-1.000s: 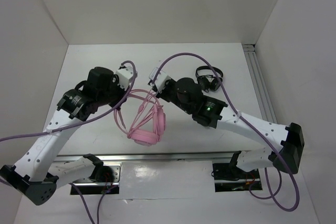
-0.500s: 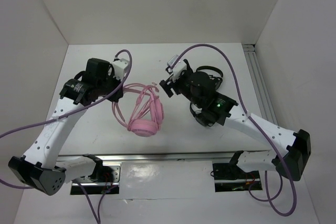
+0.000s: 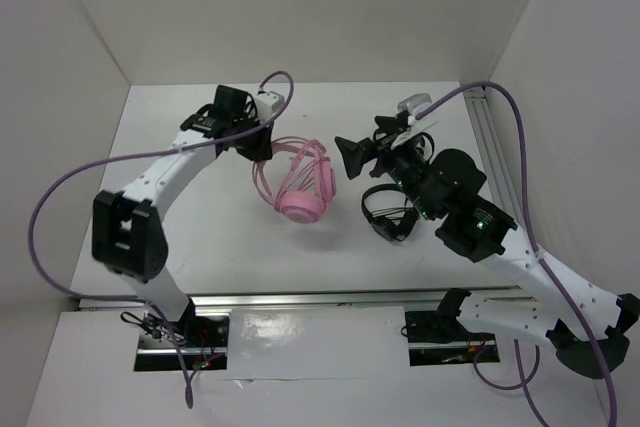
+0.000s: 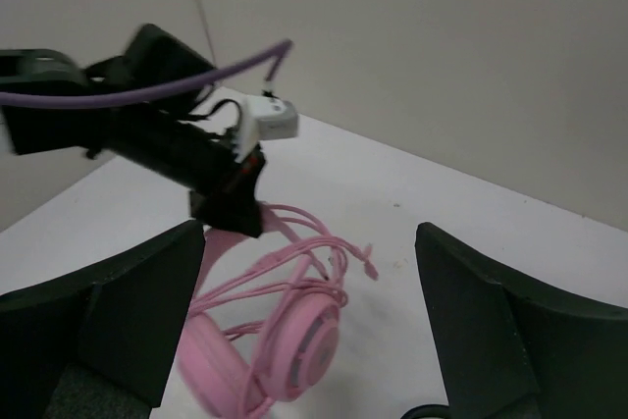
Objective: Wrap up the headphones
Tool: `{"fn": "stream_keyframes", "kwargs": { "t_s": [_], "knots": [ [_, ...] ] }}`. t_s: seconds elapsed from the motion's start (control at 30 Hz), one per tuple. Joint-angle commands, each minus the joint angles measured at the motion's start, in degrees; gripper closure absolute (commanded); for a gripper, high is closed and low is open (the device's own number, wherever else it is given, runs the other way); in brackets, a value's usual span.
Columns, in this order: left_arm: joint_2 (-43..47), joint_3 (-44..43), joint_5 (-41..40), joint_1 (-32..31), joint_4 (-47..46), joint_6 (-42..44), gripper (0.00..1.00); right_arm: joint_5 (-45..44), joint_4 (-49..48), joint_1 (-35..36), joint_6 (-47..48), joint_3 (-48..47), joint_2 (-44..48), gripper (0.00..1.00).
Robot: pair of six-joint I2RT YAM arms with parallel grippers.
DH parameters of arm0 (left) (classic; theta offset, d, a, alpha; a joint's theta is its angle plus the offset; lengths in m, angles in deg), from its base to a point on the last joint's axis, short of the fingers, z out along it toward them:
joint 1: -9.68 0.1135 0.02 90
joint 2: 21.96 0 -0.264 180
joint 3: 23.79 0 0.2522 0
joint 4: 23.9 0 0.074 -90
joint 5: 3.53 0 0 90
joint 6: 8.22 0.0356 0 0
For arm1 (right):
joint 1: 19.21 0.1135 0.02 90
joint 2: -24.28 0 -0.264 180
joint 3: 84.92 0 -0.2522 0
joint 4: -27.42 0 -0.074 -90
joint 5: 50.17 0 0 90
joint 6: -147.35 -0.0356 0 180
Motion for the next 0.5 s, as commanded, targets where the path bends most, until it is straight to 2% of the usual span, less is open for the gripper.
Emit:
{"fn": "stream_keyframes", "kwargs": {
  "t_s": [0.0,0.13,0.47],
  "knots": [
    [-10.1,-10.1,9.4,0.2,-5.7,3.0,1.0,0.8,3.6,0.9,-2.2,1.8,0.2,0.05],
    [-21.0,-19.6,10.9,0.2,-5.0,4.7,1.0,2.2,5.1,2.1,-2.9,3.4,1.4,0.05],
    [-33.1,-26.7,12.1,-1.6,-12.8,7.0,1.0,1.0,6.2,4.0,-1.7,7.4,2.1,0.05]
  ]
}}
